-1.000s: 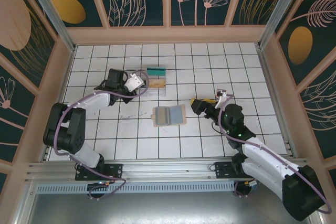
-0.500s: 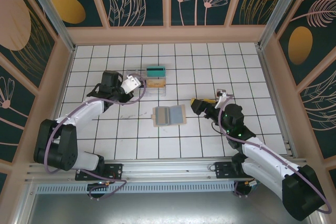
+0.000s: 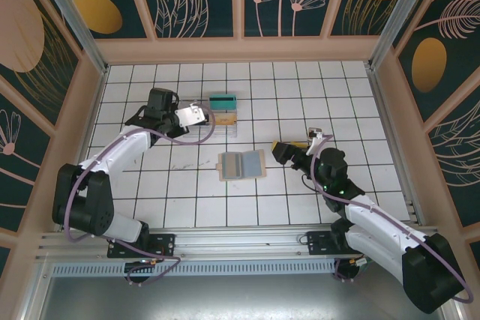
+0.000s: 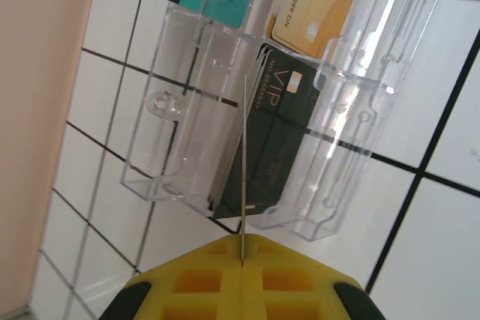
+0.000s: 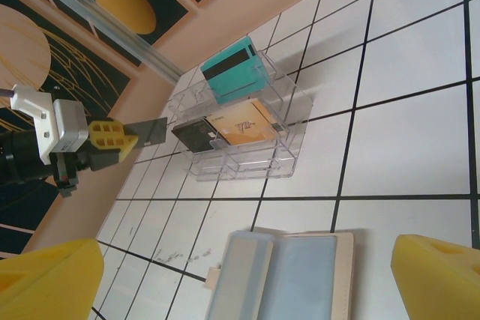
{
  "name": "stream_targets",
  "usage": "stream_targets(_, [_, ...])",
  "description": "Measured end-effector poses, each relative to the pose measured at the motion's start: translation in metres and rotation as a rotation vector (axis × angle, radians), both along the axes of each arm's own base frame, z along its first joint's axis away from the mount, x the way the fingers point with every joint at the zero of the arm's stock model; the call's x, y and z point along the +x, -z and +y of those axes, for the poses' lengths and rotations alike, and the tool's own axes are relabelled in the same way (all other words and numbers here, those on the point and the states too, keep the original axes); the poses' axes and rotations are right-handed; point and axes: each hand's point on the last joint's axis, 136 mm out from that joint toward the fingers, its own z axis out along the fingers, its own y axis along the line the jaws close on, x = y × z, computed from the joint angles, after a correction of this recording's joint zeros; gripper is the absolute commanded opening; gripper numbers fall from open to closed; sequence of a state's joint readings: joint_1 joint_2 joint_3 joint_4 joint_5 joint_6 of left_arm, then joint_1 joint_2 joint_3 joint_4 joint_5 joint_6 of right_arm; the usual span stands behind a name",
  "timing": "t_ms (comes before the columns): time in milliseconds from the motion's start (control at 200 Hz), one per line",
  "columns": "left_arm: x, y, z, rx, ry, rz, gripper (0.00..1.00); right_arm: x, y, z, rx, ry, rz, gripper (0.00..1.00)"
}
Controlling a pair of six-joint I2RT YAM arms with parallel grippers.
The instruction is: Take the credit cards out of the card holder
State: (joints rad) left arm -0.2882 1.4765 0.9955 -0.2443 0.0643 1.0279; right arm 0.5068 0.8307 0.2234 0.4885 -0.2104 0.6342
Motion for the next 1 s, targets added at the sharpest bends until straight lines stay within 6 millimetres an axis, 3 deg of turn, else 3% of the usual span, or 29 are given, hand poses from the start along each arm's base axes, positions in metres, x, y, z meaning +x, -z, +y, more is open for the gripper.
stream_targets(430, [0.003, 0.031, -0.006, 0.160, 0.058, 0.043, 0.00, 0.001, 0.008, 0.001, -0.013, 0.000, 0.024, 0.99])
stream_targets(756, [0.019, 0.032, -0.019, 0.183, 0.064, 0.037, 0.00, 0.001, 0.009, 0.001, -0.014, 0.000, 0.026, 0.99])
stream_targets(1001, [0.021, 0.032, -0.015, 0.205, 0.047, 0.032, 0.00, 0.001, 0.010, 0.001, -0.016, 0.000, 0.029, 0.99])
